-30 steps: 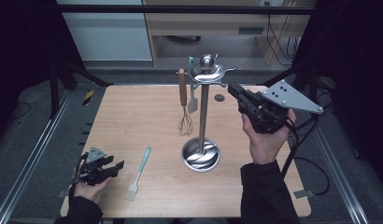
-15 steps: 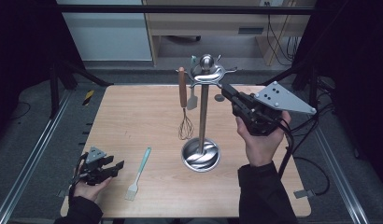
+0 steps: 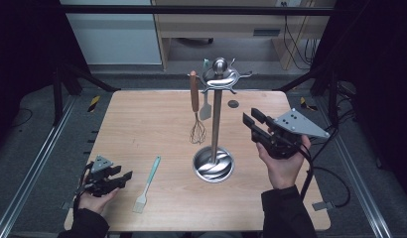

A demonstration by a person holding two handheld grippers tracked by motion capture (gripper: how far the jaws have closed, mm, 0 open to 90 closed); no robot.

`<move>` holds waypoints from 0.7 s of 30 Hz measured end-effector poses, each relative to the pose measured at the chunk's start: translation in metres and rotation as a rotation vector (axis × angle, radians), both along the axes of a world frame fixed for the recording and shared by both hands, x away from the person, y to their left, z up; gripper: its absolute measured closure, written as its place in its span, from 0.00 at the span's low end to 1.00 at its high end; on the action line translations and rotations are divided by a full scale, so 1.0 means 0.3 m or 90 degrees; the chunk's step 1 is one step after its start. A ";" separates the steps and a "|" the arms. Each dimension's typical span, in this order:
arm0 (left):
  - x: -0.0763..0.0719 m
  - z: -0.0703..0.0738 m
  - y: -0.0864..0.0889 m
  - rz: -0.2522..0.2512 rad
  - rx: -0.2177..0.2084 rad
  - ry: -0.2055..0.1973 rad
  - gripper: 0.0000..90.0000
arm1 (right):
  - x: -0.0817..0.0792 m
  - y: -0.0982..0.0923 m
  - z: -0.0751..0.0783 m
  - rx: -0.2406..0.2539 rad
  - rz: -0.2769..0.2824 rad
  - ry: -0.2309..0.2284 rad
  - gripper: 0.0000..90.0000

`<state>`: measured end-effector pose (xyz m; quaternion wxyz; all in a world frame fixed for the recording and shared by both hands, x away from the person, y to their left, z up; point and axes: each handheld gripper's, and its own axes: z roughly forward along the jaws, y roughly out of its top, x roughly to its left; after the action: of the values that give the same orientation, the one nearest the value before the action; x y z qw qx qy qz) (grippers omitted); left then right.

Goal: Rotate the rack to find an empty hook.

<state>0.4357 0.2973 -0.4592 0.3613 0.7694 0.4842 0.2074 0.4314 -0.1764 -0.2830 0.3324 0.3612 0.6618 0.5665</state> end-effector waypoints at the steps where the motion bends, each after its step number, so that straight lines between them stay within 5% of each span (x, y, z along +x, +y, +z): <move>1: 0.000 0.001 -0.001 0.000 0.003 0.000 0.53 | 0.003 -0.009 -0.026 -0.004 -0.008 0.009 0.69; 12: 0.000 0.006 -0.012 -0.003 0.004 0.003 0.52 | 0.008 -0.104 -0.283 -0.026 -0.061 0.107 0.54; 21: -0.006 0.013 -0.051 -0.028 0.011 0.006 0.52 | 0.002 -0.169 -0.402 -0.048 -0.090 0.160 0.49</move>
<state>0.4338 0.2821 -0.4552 0.3569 0.7837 0.4673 0.2003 0.4319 -0.2271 -0.4036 0.2995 0.4623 0.6918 0.4668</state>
